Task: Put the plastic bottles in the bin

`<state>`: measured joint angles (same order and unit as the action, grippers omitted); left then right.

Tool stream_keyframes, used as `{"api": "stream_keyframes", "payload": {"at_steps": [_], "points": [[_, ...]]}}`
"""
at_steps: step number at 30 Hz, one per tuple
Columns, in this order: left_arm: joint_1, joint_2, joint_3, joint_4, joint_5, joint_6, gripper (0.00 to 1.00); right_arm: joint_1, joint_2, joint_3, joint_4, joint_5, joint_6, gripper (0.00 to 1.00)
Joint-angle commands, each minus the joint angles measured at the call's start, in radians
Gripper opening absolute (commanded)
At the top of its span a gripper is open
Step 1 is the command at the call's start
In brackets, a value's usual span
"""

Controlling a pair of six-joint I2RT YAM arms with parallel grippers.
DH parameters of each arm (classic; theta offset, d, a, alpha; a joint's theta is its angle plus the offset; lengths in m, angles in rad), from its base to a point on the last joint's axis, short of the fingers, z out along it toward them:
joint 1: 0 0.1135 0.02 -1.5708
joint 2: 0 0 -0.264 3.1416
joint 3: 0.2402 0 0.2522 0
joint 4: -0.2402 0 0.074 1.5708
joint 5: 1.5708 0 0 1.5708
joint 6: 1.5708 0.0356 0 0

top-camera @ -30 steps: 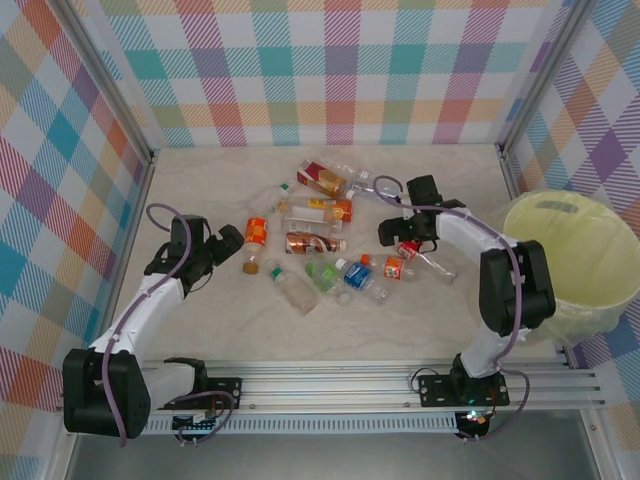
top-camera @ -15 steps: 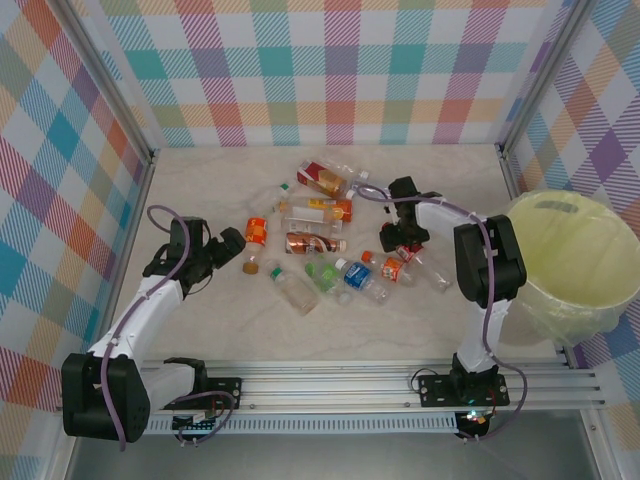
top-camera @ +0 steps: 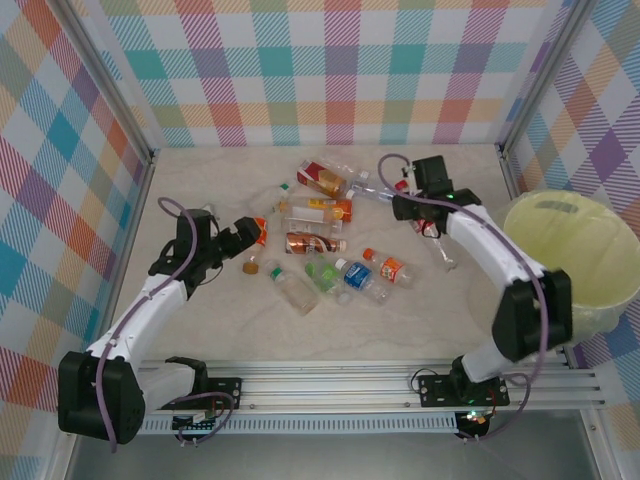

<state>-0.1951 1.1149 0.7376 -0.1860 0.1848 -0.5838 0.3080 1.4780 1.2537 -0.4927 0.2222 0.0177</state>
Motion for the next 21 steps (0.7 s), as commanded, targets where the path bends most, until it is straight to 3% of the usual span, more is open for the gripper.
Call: {"api": "stream_keyframes", "payload": {"at_steps": [1,10,21], "points": [[-0.039,-0.007,0.042,0.064,0.018,0.001,1.00,0.006,-0.135,-0.027,0.058,-0.054,0.040,0.36],[-0.105,0.043,0.084,0.094,-0.008,-0.004,1.00,-0.009,-0.417,0.062,0.134,-0.042,0.042,0.32],[-0.132,0.075,0.103,0.092,-0.030,-0.011,1.00,-0.112,-0.539,0.179,0.221,0.215,-0.027,0.30]]}}
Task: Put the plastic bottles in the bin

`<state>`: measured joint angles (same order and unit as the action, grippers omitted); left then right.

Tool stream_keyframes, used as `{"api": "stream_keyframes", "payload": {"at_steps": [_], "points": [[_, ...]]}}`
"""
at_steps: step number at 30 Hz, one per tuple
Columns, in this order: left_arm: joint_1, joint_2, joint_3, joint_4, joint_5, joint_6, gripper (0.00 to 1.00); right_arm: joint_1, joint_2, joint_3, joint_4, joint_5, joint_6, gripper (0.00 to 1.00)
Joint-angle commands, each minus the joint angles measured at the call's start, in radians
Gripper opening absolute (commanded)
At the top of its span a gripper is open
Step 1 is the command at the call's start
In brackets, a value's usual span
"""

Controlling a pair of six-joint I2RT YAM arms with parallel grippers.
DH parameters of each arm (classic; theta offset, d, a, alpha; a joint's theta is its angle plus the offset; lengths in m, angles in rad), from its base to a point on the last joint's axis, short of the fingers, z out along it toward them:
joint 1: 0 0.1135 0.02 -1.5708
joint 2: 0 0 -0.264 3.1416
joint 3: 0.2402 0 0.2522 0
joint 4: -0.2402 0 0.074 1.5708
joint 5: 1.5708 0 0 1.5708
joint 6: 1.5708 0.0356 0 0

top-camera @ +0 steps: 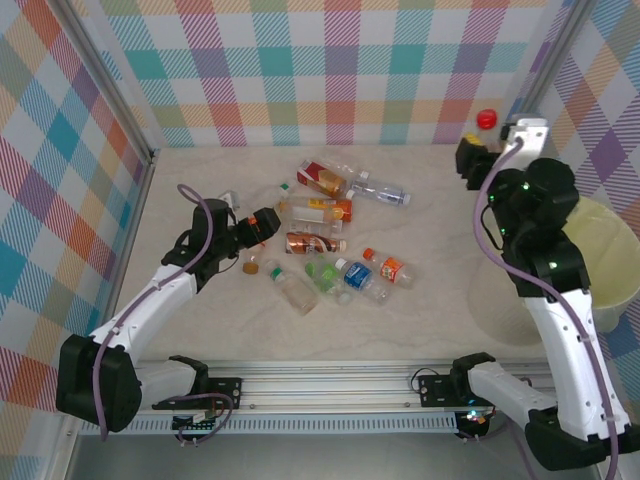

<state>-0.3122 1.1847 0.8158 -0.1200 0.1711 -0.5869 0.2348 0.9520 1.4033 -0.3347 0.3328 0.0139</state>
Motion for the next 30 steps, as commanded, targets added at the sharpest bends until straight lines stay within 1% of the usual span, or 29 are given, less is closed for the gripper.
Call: {"api": "stream_keyframes", "payload": {"at_steps": [1,6,9,11,14,16,21,24,27,30], "points": [[-0.014,0.005,0.024,0.025,-0.020,-0.008,1.00,-0.062,-0.012,0.037,0.062,0.109,-0.015,0.30],[-0.016,0.003,0.029,0.007,-0.031,-0.008,1.00,-0.180,0.003,0.076,0.011,0.116,0.063,0.30],[-0.016,-0.001,0.036,-0.012,-0.028,-0.003,1.00,-0.219,0.007,0.064,0.007,0.192,0.059,0.30],[-0.017,-0.004,0.040,-0.030,-0.034,-0.003,1.00,-0.265,0.003,0.046,-0.006,0.194,0.083,0.30],[-0.016,-0.007,0.044,-0.061,-0.049,-0.008,1.00,-0.343,-0.003,0.017,-0.071,0.139,0.164,0.30],[-0.017,-0.008,0.042,-0.069,-0.050,-0.010,1.00,-0.396,-0.021,-0.033,-0.101,0.072,0.231,0.30],[-0.017,-0.005,0.030,-0.067,-0.043,-0.017,1.00,-0.571,-0.083,-0.204,-0.099,-0.191,0.412,0.30],[-0.018,-0.003,0.027,-0.070,-0.047,-0.016,1.00,-0.610,-0.112,-0.306,-0.059,-0.270,0.445,0.30],[-0.018,0.002,0.026,-0.070,-0.050,-0.016,1.00,-0.616,-0.152,-0.420,0.044,-0.291,0.447,0.30],[-0.018,0.012,0.032,-0.070,-0.047,-0.013,1.00,-0.619,-0.165,-0.490,0.117,-0.308,0.462,0.31]]}}
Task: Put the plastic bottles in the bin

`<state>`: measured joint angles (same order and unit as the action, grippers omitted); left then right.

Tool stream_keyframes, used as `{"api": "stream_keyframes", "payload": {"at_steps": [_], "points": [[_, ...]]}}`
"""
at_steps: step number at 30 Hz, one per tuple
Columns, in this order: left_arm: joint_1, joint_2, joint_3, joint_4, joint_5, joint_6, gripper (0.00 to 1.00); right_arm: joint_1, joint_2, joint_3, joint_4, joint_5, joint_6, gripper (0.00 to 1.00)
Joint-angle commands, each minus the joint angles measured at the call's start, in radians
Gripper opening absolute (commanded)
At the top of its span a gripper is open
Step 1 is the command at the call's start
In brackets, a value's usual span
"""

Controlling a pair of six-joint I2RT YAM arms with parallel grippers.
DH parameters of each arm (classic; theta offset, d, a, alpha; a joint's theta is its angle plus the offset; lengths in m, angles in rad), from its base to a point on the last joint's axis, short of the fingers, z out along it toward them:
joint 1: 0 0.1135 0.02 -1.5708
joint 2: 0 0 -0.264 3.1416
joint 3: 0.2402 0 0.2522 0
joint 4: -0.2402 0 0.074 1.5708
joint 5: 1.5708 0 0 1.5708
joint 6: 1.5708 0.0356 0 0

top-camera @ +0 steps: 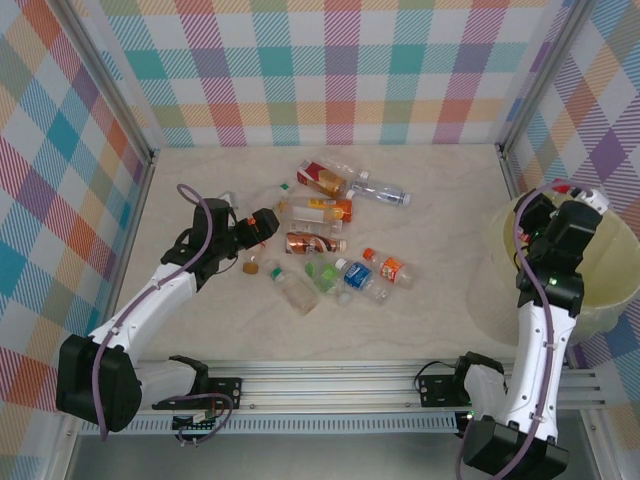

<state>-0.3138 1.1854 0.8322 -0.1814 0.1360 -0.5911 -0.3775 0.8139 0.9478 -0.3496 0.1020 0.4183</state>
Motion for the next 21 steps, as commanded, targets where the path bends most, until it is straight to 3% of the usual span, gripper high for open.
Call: {"api": "stream_keyframes", "payload": {"at_steps": [1,18,21], "points": [[-0.016,0.014,0.017,-0.009,-0.012,-0.008,1.00,-0.005,-0.027,-0.047,0.150,-0.088,0.062,0.31],[-0.016,0.027,0.026,-0.048,-0.085,-0.015,1.00,-0.008,0.121,-0.118,0.444,-0.471,0.054,0.31],[-0.016,0.026,0.024,-0.058,-0.102,-0.019,1.00,-0.008,0.120,-0.126,0.435,-0.479,0.050,0.36]]}}
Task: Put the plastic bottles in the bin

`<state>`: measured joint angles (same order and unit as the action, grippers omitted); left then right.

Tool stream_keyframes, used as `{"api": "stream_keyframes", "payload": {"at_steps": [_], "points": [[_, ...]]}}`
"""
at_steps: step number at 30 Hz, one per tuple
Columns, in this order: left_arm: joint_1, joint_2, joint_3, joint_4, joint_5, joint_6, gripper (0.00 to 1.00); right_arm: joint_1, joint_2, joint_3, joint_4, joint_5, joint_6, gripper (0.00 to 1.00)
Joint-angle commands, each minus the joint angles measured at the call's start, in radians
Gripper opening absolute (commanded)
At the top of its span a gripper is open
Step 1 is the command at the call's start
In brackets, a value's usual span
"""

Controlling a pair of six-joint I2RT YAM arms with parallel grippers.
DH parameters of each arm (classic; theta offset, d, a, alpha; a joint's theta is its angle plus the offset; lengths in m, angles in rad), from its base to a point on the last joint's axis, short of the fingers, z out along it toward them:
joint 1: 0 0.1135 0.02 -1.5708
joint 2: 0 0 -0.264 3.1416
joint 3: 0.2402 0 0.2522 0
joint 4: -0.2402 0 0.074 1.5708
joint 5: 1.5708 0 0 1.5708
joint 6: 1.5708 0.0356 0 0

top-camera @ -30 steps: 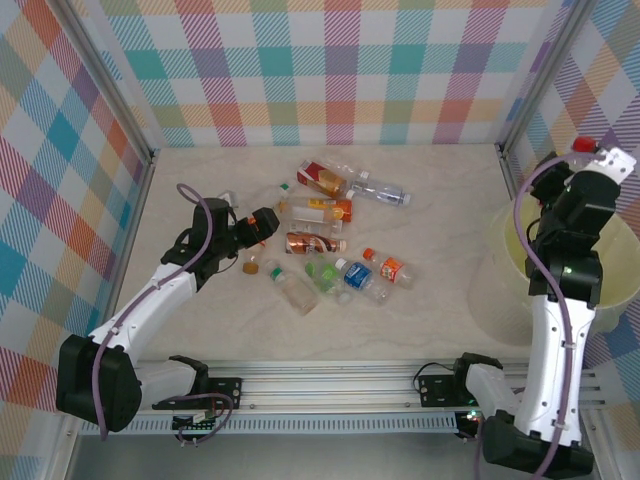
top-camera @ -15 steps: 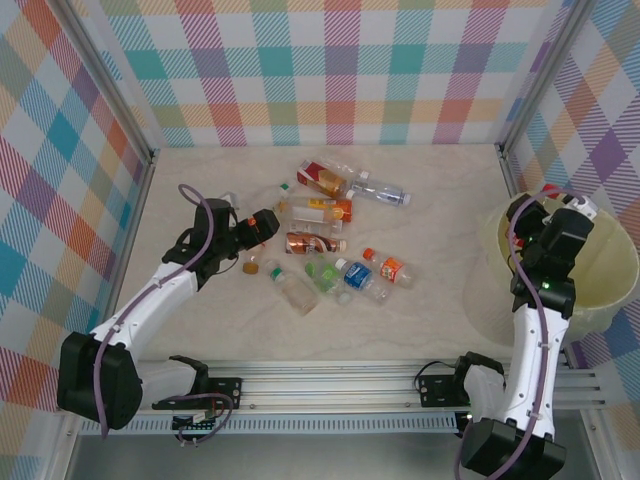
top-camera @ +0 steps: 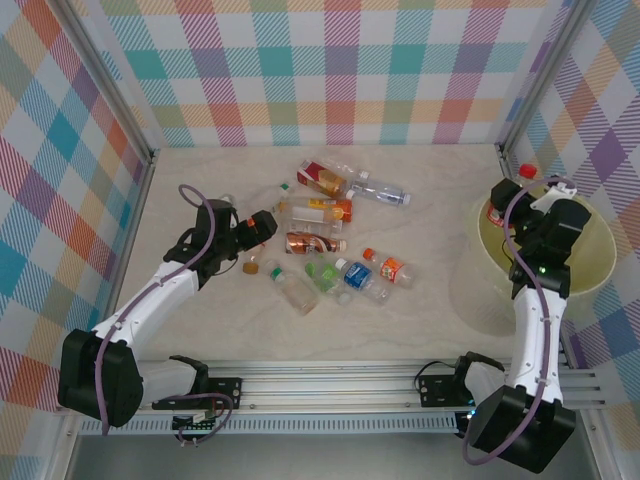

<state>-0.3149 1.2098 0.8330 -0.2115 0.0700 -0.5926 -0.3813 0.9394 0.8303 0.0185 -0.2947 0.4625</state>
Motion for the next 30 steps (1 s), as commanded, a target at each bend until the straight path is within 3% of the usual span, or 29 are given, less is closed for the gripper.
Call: {"api": "stream_keyframes", "payload": {"at_steps": [1,3,6,20,30], "points": [[-0.015,0.002,0.024,-0.031,-0.043,-0.020,1.00,-0.004,-0.010,-0.011,0.057,-0.080,-0.001,0.40],[-0.015,0.006,0.025,-0.043,-0.058,-0.025,1.00,-0.004,-0.021,-0.018,0.033,-0.081,-0.014,0.52],[-0.015,0.014,0.028,-0.057,-0.076,-0.037,1.00,-0.004,-0.041,-0.031,0.005,-0.089,-0.029,0.62],[-0.015,0.035,0.023,-0.132,-0.157,-0.089,1.00,-0.004,-0.087,-0.013,-0.096,-0.042,-0.071,0.82],[0.005,0.128,0.108,-0.238,-0.177,-0.018,1.00,-0.003,-0.108,0.156,-0.308,-0.008,-0.094,0.94]]}}
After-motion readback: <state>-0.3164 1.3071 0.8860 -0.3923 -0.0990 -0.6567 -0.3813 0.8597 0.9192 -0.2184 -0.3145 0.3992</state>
